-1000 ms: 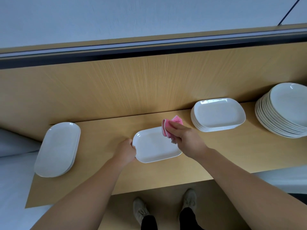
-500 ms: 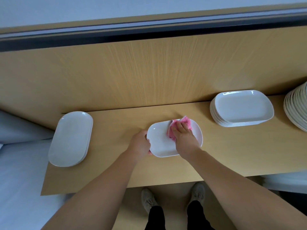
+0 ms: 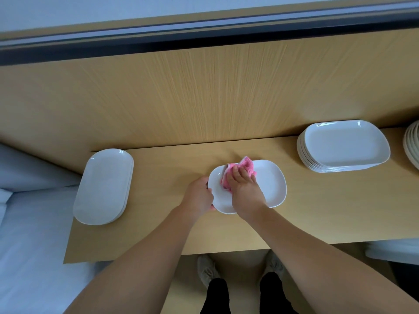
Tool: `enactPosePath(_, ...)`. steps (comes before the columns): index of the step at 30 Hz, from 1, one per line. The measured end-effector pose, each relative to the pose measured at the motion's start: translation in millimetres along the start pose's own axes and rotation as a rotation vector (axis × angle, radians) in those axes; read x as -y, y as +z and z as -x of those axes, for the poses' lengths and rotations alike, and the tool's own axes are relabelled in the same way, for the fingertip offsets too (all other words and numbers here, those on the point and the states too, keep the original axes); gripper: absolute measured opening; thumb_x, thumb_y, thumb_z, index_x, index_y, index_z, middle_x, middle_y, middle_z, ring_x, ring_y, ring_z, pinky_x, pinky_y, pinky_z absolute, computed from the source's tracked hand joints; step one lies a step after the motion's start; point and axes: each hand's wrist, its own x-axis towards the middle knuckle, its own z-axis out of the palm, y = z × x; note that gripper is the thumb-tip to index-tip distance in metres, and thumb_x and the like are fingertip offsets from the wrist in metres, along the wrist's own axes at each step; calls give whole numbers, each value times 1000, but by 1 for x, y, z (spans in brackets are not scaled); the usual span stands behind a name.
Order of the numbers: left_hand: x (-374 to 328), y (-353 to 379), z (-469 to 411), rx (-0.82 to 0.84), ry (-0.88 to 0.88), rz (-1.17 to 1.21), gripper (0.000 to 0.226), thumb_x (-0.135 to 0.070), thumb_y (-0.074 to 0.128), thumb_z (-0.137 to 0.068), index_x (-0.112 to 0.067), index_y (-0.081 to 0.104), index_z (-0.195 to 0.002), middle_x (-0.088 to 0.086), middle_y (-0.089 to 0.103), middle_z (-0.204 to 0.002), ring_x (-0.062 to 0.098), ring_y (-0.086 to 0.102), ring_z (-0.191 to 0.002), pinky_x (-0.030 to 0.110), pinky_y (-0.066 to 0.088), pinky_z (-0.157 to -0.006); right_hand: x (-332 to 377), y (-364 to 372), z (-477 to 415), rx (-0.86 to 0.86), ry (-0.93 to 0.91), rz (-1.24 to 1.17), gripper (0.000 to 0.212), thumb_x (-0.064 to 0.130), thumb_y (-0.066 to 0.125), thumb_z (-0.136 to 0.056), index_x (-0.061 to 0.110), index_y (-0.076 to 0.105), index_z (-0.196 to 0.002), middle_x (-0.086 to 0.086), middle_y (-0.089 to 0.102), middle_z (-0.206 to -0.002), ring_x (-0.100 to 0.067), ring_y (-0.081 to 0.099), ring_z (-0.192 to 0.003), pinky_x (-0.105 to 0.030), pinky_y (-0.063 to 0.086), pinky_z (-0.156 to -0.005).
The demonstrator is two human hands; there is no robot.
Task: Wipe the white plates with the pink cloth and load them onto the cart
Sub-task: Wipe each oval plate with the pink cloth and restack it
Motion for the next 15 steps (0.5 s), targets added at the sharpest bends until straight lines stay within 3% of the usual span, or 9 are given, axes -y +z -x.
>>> enactPosePath(4, -3, -2, 2, 20, 6, 4, 35, 8, 35, -90, -16, 59, -100, 4, 62, -87, 24, 66, -74, 26, 56, -51, 12, 1, -3, 16, -95, 41, 84, 25, 57, -92, 11, 4, -155, -4, 6, -162, -26, 1, -150, -46, 2, -119)
enactPosePath(6, -4, -3, 3, 26, 20, 3, 33, 7, 35, -90, -15, 58, -96, 3, 61, -81, 18, 63, -66, 18, 50, -45, 14, 0, -3, -17, -164, 38, 90, 28, 77, -75, 6, 31, -150, -9, 33, -154, -31, 27, -144, -52, 24, -115)
enactPosePath(7, -4, -3, 4, 34, 17, -3, 29, 4, 36, -91, -14, 58, -96, 3, 61, -80, 16, 63, -64, 16, 47, -43, 12, 2, -4, -21, -197, 36, 92, 29, 86, -60, 5, 47, -141, -10, 49, -143, -33, 43, -135, -53, 39, -106)
enactPosePath(9, -4, -4, 3, 50, 11, -6, 21, -5, 39, -93, -11, 59, -97, 5, 65, -82, 19, 66, -64, 19, 51, -46, 6, 10, -5, -14, -252, 30, 91, 32, 91, -49, 7, 58, -130, -7, 60, -131, -33, 55, -123, -52, 50, -94)
enactPosePath(12, 0, -6, -4, 35, -21, -27, 24, -17, 39, -93, -7, 61, -94, 14, 70, -92, 27, 72, -67, 38, 61, -63, 1, 6, -3, -38, -375, 0, 72, 18, 78, -71, 8, 51, -137, -8, 52, -141, -32, 46, -132, -53, 41, -104)
enactPosePath(15, -1, -7, -7, -19, -40, -31, 28, -21, 36, -100, -4, 55, -90, 17, 66, -95, 33, 71, -65, 32, 57, -56, -9, -3, 2, 13, -499, -74, 55, 14, 49, -95, 12, 37, -148, -4, 31, -156, -26, 19, -147, -48, 15, -119)
